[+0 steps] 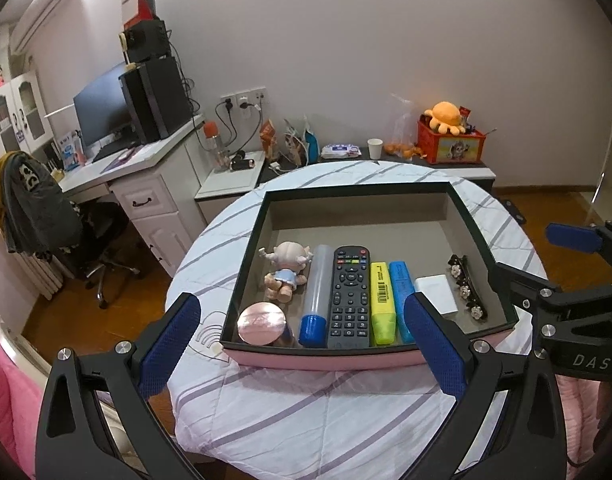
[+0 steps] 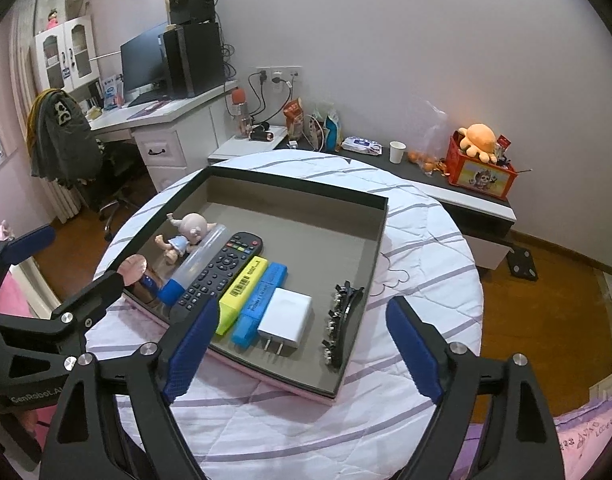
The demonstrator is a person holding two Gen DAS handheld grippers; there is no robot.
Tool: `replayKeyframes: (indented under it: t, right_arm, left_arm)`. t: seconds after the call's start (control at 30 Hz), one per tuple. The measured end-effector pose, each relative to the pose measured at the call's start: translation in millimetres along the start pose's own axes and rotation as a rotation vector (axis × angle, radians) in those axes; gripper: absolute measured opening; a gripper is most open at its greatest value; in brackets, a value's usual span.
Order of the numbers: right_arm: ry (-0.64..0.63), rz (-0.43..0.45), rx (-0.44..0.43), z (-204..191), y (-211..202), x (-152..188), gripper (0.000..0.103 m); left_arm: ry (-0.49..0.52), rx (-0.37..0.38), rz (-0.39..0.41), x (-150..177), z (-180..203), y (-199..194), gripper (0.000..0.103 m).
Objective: Organize rigid objects
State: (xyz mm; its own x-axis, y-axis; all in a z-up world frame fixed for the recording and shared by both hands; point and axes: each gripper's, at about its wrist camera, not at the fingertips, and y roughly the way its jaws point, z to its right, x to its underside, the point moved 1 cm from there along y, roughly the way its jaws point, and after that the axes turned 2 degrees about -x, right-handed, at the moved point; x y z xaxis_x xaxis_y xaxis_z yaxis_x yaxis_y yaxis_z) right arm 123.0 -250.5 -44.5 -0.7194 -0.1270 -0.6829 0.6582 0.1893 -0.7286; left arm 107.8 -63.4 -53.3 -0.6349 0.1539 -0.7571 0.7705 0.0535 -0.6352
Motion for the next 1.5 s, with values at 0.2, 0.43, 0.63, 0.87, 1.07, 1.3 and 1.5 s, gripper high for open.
replayKeyframes:
  t: [0.2, 0.43, 0.63, 0.87, 1.07, 1.3, 1.5]
  right_arm:
    - [0.017, 0.012, 0.041, 4.2, -0.7, -0.8, 0.103]
    - [0.02, 0.022, 0.007, 1.6, -3.5, -4.3, 0.103]
    - [0.017, 0.034, 0.002, -1.5, -6.1, -4.9, 0.103]
    - [0.0, 0.164, -0.003, -10.5, -34.2, -4.9, 0.103]
    - [-0.005, 0.307, 0.026, -19.5, -65.1, 0.2, 0.103]
    - [-0.001, 0.421, 0.056, -28.7, -97.7, 8.5, 0.103]
    - [-0.011, 0.495, 0.088, -37.7, -124.2, 14.9, 0.103]
  left_arm:
    - [-0.016, 0.002, -0.003, -0.4, -5.3, 0.3, 0.103]
    - [-0.013, -0.003, -0.001, -0.8, -6.2, 0.0, 0.103]
    - [-0.039, -0.01, 0.036, -2.7, -13.3, -10.7, 0.103]
    - [-0.087, -0.037, 0.171, -6.0, -23.8, -46.6, 0.103]
    - [-0.121, -0.028, 0.289, -5.8, -30.1, -83.1, 0.103]
    - [-0.124, -0.019, 0.343, -0.8, -28.6, -110.6, 0.103]
    - [-0.136, -0.028, 0.392, 8.2, -31.5, -134.0, 0.103]
